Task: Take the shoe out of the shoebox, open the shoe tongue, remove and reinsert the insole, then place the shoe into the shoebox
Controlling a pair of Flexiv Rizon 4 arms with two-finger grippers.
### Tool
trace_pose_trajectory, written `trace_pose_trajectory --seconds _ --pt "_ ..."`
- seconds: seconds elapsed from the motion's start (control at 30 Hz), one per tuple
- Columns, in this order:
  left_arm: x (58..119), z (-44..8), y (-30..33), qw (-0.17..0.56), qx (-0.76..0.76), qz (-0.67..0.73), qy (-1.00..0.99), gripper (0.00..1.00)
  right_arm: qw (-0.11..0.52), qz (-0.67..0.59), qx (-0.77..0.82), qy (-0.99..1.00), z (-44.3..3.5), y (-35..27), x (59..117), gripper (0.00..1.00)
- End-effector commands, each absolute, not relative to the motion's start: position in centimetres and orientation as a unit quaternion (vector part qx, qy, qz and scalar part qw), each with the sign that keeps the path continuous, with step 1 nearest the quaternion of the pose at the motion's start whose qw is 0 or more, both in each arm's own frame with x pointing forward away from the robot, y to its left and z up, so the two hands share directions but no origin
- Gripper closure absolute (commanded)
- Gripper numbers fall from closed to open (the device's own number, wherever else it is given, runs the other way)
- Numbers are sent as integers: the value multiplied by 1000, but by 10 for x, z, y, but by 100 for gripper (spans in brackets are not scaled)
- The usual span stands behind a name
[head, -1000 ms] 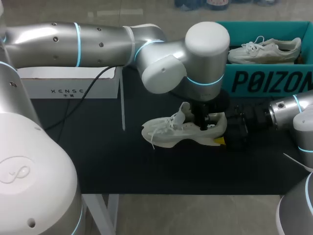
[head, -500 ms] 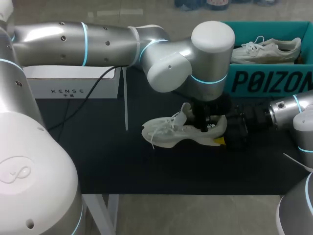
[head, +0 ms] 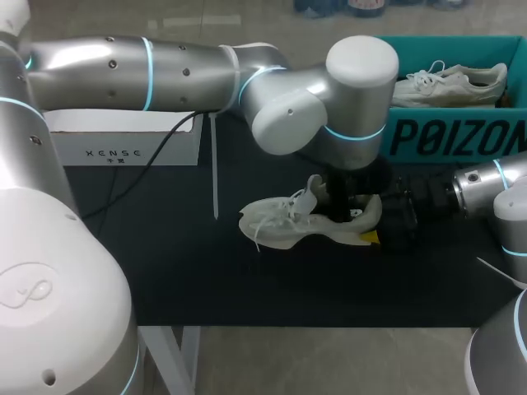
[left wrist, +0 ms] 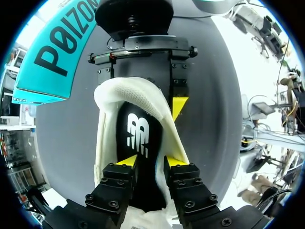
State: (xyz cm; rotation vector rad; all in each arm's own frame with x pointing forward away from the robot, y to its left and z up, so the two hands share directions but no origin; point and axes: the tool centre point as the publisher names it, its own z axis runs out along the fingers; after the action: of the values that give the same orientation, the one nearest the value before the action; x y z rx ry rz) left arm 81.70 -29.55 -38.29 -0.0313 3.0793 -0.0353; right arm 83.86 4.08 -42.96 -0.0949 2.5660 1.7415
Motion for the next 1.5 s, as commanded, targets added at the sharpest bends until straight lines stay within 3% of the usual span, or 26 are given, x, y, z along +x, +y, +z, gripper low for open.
trace_pose_trajectory --seconds 0.03,0.57,0.6,0.63,0.67,0.7,0.97,1.5 --pt "817 -387 -297 29 -9 -10 1000 66 20 560 -29 828 -433 43 838 100" --pt "814 -436 -302 -8 11 5 1000 59 20 560 -29 828 -433 43 838 100" --pt "813 -440 -302 -8 13 6 1000 61 20 560 -29 828 -433 43 838 100" --pt "813 -445 -302 -7 14 9 1000 71 20 560 -29 828 -433 43 838 100" --pt "813 -450 -301 -6 16 14 1000 90 20 560 -29 828 -433 43 838 100" --pt "813 -454 -301 -2 19 18 1000 100 20 560 -29 828 -433 43 838 100" --pt "822 -462 -296 41 28 22 999 100 20 560 -29 828 -433 43 838 100" --pt "831 -428 -285 118 14 22 993 100 20 560 -29 828 -433 43 838 100"
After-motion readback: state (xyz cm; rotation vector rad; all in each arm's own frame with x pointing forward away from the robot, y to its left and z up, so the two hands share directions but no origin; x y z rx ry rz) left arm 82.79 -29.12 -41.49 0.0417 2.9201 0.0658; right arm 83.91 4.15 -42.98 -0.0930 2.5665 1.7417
